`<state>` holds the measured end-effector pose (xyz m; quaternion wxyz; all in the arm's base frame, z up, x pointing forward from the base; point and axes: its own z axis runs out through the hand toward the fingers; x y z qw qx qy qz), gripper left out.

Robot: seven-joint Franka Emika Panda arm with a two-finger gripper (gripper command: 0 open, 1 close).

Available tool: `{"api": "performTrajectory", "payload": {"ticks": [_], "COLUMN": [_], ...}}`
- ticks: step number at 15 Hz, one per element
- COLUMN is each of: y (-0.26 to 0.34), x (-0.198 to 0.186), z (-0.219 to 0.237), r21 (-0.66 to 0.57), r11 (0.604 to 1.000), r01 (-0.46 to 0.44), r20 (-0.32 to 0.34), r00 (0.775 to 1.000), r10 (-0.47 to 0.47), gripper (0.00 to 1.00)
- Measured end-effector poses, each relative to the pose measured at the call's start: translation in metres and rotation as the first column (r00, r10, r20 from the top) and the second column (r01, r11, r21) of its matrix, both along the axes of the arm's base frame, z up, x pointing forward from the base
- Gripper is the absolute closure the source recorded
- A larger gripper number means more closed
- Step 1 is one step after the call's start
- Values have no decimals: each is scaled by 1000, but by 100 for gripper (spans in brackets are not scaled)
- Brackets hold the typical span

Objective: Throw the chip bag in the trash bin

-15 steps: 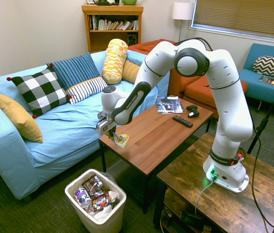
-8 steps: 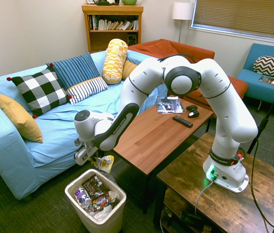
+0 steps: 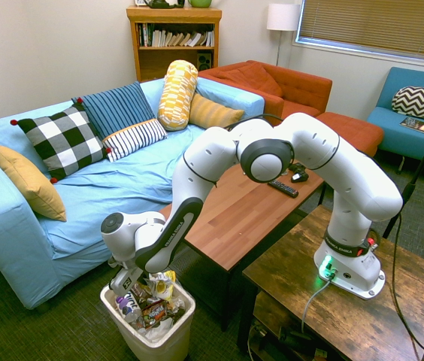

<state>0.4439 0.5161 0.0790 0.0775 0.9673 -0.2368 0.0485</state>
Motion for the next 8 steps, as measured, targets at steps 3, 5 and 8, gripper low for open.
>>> {"api": "performTrajectory", "payload": {"ticks": [3, 5, 8], "y": [-1, 2, 11], "x": [5, 8, 14], "z": [-2, -1, -1], "r21": [2, 12, 33], "r11": [1000, 1000, 999], "r01": [12, 21, 41], "r20": [4, 4, 7], "r00": [1000, 1000, 999], "r10": [-12, -21, -41], "gripper": [0, 0, 0]}}
